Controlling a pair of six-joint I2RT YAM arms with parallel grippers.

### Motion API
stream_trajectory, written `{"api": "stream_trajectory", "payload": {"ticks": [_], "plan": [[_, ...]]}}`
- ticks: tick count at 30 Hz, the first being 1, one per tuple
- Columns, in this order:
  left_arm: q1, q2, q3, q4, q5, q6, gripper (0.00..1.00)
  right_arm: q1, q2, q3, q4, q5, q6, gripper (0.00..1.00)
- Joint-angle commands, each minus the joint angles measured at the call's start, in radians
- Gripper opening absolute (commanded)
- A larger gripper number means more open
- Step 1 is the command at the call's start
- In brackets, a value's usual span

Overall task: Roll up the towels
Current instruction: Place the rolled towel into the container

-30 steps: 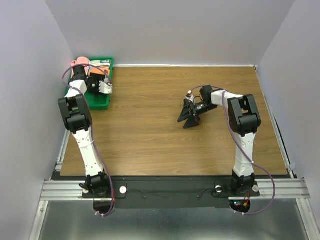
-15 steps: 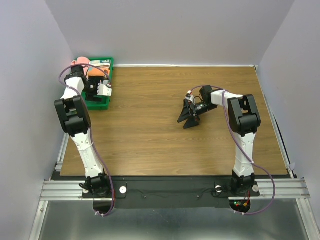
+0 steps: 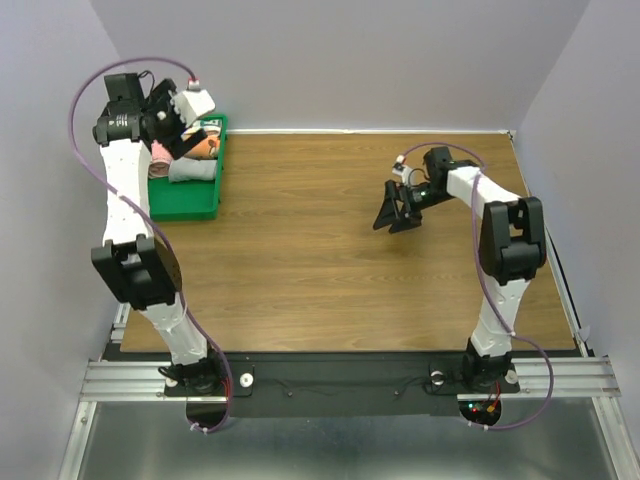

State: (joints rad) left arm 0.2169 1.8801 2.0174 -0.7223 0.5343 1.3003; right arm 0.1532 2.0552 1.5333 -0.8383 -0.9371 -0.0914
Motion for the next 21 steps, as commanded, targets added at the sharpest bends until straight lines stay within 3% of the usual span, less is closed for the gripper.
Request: {"api": "stream_trajectory", "payload": {"ticks": [1,3,7,10,14,21], "plan": [[-0.091,-0.156,0.055,0.05,0.039,-0.537,0.99,-0.056,-0.136,0.021,-0.035,0.061,-0.056,1.0],[-0.12,-0.189,0.026,0.09,0.055,-0.727,0.99,-0.086,-0.177,-0.001,-0.036,0.078,-0.059,1.0],[-0.268,-0.289,-0.097,0.155,0.041,-0.876,0.99,-0.121,-0.306,-0.041,-0.038,0.174,-0.053,1.0],[-0.399,-0.371,-0.341,0.288,-0.114,-0.99,0.99,-0.127,-0.398,-0.094,-0.018,0.289,-0.045,1.0],[-0.493,-0.452,-0.561,0.403,-0.209,-1.039,0.99,-0.129,-0.504,-0.232,0.065,0.376,0.01,1.0],[-0.522,-0.567,-0.827,0.494,-0.249,-1.073,0.99,-0.126,-0.678,-0.53,0.261,0.412,0.065,1.0]]}}
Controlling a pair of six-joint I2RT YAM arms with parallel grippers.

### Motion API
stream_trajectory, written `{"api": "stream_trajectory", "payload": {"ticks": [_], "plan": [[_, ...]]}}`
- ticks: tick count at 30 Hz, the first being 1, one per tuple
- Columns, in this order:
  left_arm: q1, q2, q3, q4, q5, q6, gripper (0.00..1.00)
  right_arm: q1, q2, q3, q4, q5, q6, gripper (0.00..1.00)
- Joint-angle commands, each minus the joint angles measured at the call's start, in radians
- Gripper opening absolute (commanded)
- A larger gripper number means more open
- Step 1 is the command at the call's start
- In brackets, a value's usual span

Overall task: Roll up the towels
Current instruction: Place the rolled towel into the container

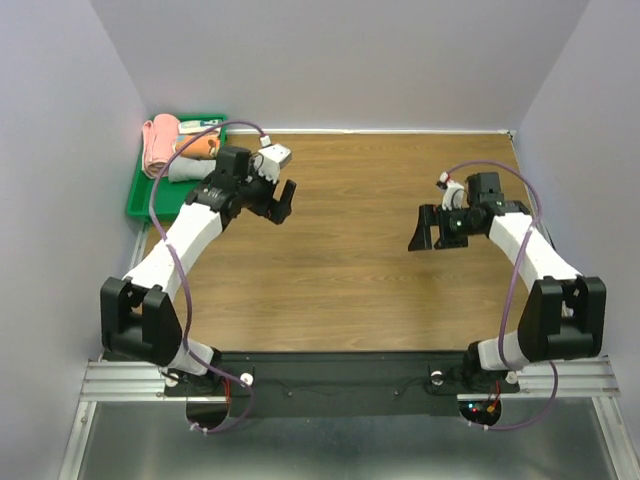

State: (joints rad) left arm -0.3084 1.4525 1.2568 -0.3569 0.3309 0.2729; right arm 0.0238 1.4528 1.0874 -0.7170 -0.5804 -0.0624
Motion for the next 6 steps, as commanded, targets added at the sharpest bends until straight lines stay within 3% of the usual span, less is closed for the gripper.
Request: {"api": "stream_trajectory", "payload": {"ticks": [1,6], "plan": [[0.003,-0.155,-0.109,0.134,-0.047,-0.038,0.99,0.004,-0.083,-0.101,0.149,0.057,0.035,1.0],[0.002,-0.217,-0.168,0.139,-0.055,-0.028,0.99,0.004,-0.101,-0.152,0.166,0.06,0.032,1.0]]}}
